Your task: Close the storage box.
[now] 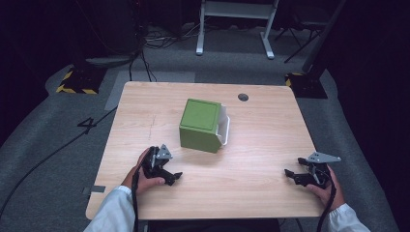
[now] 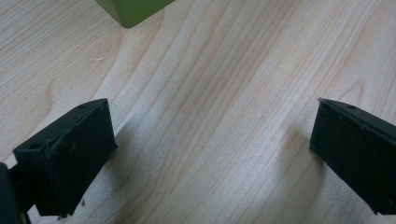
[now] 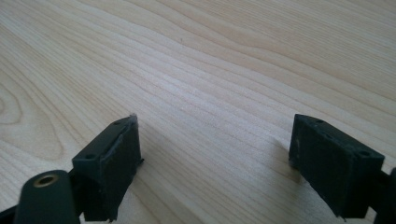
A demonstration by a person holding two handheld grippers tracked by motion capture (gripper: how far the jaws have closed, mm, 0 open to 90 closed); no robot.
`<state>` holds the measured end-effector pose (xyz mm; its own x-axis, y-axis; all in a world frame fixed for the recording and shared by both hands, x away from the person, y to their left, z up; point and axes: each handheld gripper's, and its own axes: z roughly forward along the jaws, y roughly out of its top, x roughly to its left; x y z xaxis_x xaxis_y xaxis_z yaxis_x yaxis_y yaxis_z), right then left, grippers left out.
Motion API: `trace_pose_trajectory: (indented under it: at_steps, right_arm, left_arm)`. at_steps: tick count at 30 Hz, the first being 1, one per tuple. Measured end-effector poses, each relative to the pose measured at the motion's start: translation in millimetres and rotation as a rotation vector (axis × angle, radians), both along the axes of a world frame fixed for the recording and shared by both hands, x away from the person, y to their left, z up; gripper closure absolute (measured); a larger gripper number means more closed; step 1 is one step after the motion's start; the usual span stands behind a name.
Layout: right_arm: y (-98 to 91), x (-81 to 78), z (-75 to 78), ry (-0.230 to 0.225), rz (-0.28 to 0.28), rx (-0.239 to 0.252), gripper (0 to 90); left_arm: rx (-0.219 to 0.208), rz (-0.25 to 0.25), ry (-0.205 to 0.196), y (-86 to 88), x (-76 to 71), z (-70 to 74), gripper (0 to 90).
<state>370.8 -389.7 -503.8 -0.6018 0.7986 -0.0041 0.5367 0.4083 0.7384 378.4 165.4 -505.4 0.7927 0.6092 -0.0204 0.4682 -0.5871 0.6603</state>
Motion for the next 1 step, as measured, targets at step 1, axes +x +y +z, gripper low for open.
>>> trace_pose_trajectory:
  at_steps: [1]
  right_arm:
    - [0.0,0.0,0.0,0.000,0.001,0.001,16.6]
  left_arm:
    - [-0.001,-0.002,-0.002,-0.1,0.2,-0.1,0.1]
